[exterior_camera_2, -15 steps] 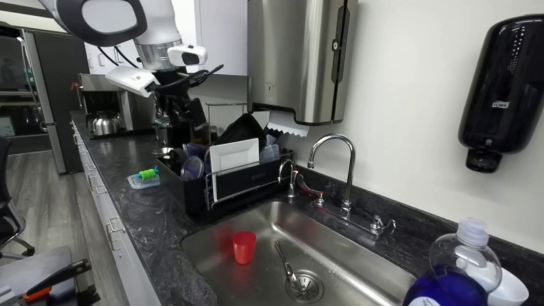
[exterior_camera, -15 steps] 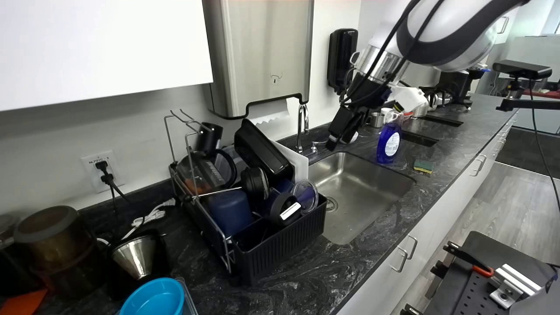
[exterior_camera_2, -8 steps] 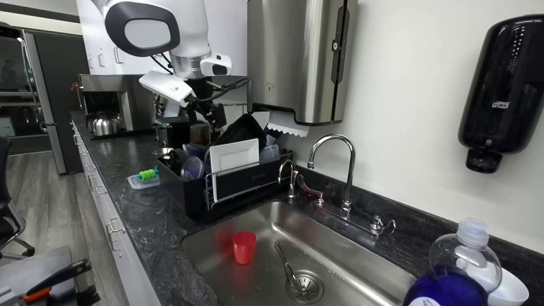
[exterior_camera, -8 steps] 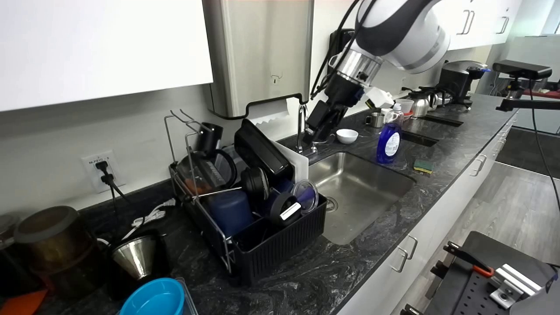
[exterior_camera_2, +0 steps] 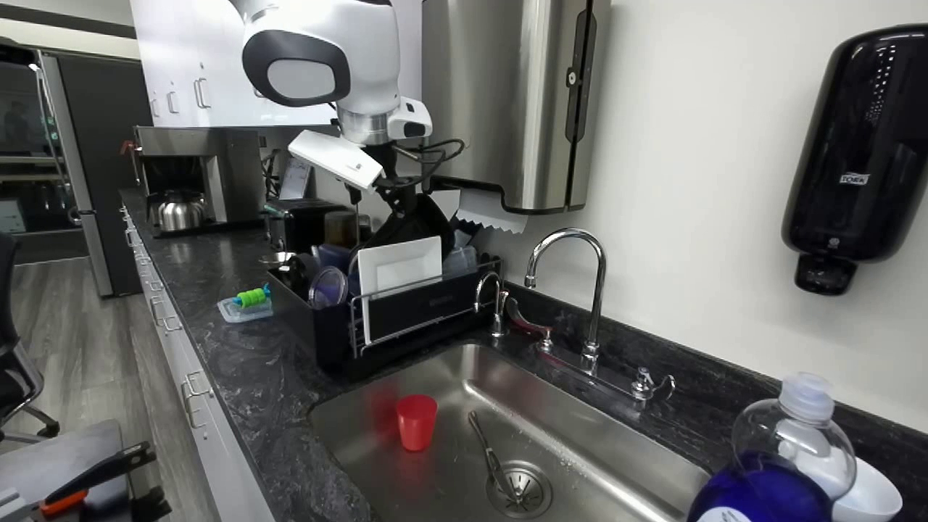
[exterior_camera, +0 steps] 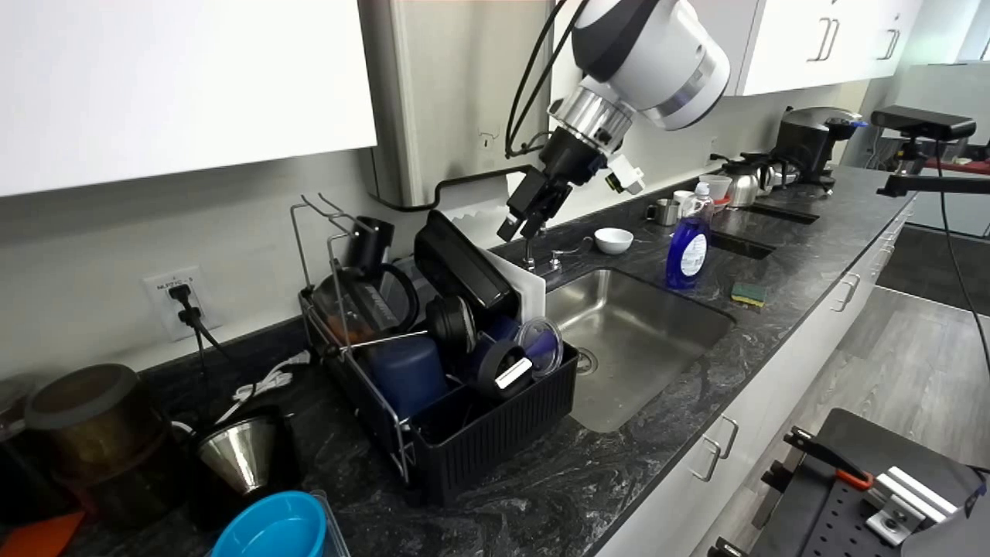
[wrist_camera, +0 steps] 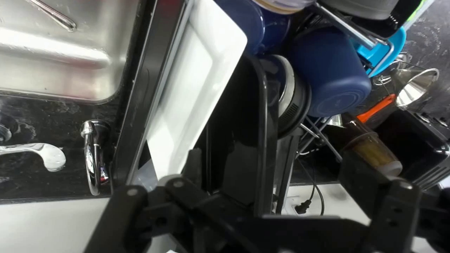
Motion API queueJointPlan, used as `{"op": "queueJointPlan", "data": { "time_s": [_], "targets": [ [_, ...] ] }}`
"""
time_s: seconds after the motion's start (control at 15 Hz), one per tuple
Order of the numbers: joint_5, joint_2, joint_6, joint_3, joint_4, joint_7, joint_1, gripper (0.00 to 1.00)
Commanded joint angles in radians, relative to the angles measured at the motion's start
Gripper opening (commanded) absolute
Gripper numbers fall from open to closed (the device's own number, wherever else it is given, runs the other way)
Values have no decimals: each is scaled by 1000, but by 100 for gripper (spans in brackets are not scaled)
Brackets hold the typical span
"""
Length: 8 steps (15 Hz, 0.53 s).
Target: Remove the black lunchbox from the dishrack and put it in the sink
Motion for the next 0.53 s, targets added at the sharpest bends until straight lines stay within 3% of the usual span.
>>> {"op": "queueJointPlan", "data": {
  "time_s": [0.0,0.27,0.47],
  "targets": [
    [99,53,-66,46,61,-145,-69,100],
    [167,85,-120,74,83,-256,-110,100],
    [138,74,-95,94,64,-220,-122,100]
  ]
}}
